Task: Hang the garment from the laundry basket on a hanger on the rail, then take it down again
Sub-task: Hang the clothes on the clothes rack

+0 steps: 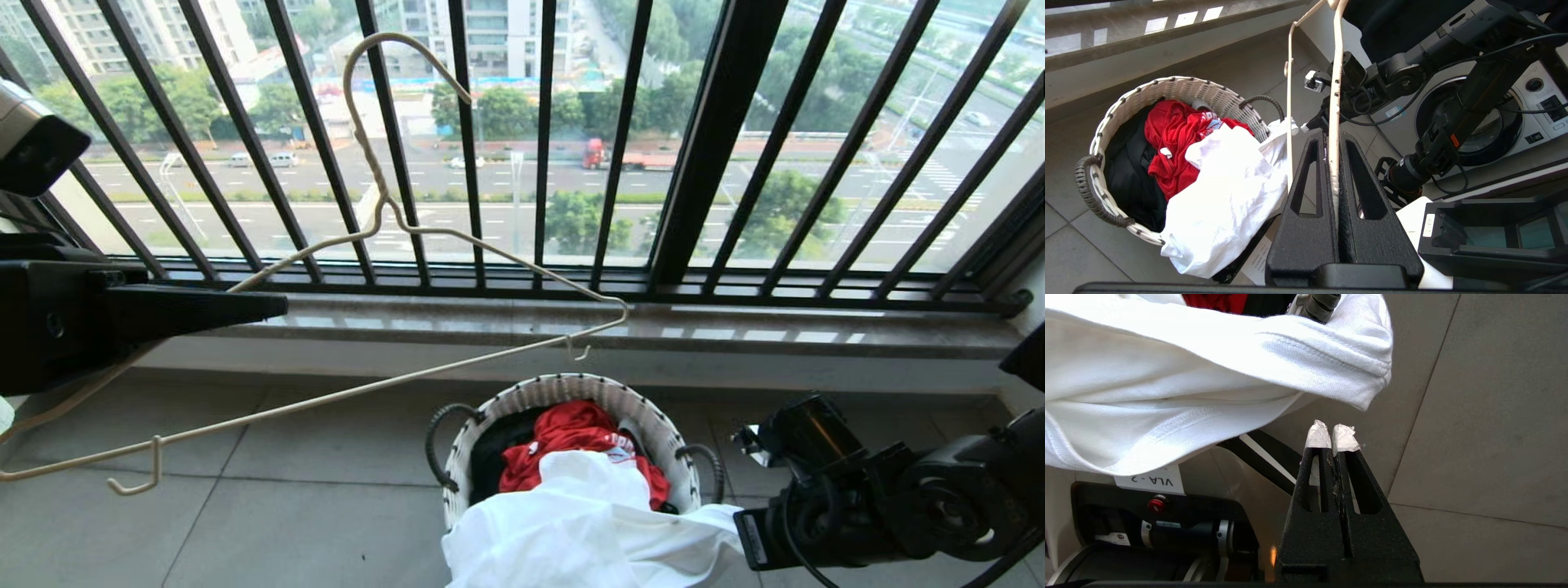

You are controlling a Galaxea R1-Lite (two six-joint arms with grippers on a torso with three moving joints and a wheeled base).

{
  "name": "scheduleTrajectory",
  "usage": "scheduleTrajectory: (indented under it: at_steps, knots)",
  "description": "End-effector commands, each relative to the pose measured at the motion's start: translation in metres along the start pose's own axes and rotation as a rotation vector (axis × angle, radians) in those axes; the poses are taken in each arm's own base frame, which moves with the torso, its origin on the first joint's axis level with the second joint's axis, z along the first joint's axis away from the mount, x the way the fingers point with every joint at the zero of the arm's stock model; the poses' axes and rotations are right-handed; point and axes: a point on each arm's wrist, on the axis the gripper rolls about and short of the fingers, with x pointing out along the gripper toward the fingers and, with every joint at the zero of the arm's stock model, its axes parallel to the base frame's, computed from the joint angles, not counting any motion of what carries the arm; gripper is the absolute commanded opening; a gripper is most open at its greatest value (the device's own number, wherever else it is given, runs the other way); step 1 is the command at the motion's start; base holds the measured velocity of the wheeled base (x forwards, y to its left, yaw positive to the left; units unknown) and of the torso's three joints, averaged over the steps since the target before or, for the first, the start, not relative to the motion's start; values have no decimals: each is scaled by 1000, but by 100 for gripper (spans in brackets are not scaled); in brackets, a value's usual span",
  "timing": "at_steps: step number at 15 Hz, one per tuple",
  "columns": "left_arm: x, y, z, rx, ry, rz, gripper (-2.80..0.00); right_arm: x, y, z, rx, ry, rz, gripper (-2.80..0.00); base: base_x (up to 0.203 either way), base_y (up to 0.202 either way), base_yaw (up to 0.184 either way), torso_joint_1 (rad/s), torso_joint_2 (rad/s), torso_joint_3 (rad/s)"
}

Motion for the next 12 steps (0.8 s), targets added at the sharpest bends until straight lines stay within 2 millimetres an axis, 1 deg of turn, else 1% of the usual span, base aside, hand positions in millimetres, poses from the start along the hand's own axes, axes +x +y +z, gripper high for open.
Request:
scheduleTrajectory:
  at_steps: [1,5,9,10,12]
  knots:
    - [0,0,0,0,0,-6,-280,-7,-1,-3,1,-13,2,-280,0,0,0,2,10,-203]
    - [0,1,0,4,0,-5,-280,-14,-2,-5,2,-32,0,-280,0,0,0,7,2,-195]
    - [0,1,-1,6,-1,-5,-280,-23,-4,-8,0,-55,-4,-280,0,0,0,-1,-1,-58]
    - [0,0,0,7,-1,-5,-280,-24,-3,-11,-9,-53,-1,0,0,0,0,0,0,0]
    - [0,0,0,7,-1,-5,-280,-27,-1,-13,-19,-56,0,0,0,0,0,0,0,0]
